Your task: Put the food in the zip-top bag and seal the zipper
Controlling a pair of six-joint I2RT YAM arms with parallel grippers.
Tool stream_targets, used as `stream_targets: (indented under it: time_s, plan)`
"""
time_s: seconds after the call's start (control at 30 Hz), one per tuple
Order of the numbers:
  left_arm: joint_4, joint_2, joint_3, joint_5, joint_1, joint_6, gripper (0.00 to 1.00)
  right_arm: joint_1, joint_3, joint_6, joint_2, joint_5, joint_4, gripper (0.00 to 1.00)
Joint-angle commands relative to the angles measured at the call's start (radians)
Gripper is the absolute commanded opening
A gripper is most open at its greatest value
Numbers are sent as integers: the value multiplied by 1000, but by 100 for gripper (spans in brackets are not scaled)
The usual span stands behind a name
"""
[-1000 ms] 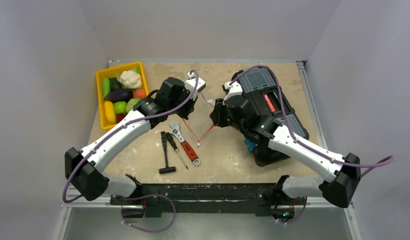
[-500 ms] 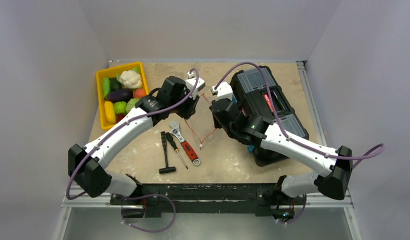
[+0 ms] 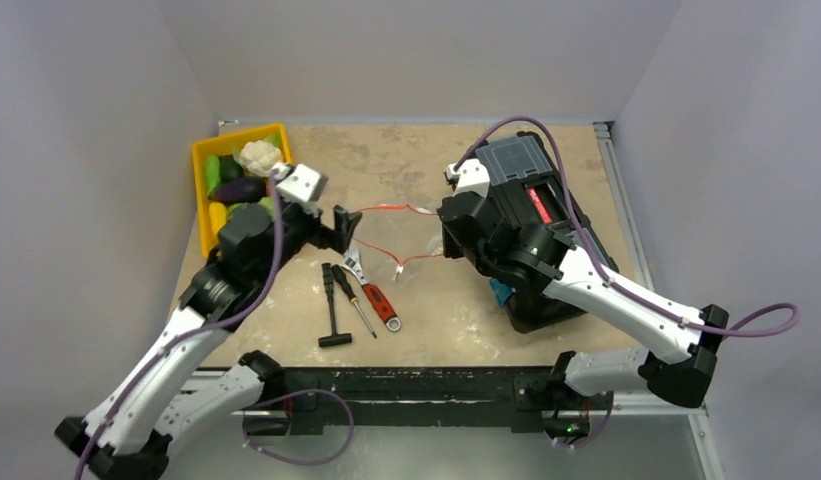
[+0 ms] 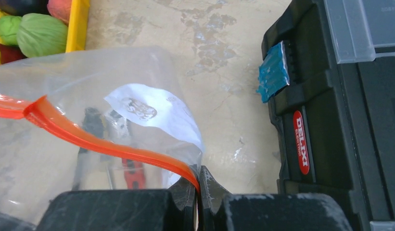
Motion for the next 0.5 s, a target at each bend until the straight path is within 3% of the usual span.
stream_targets:
  time_s: [0.0,0.3,0.47]
  plan:
    - [223,-178,-125,-102,5,67,93,-1,33,32,-31,-32,-26,0]
    - [95,-3,-8,265,-14,59,93,-1,56,16,97,-59,72,0]
    - [89,20,-8,183,-22,18,93,0,130,67,163,-43,14,0]
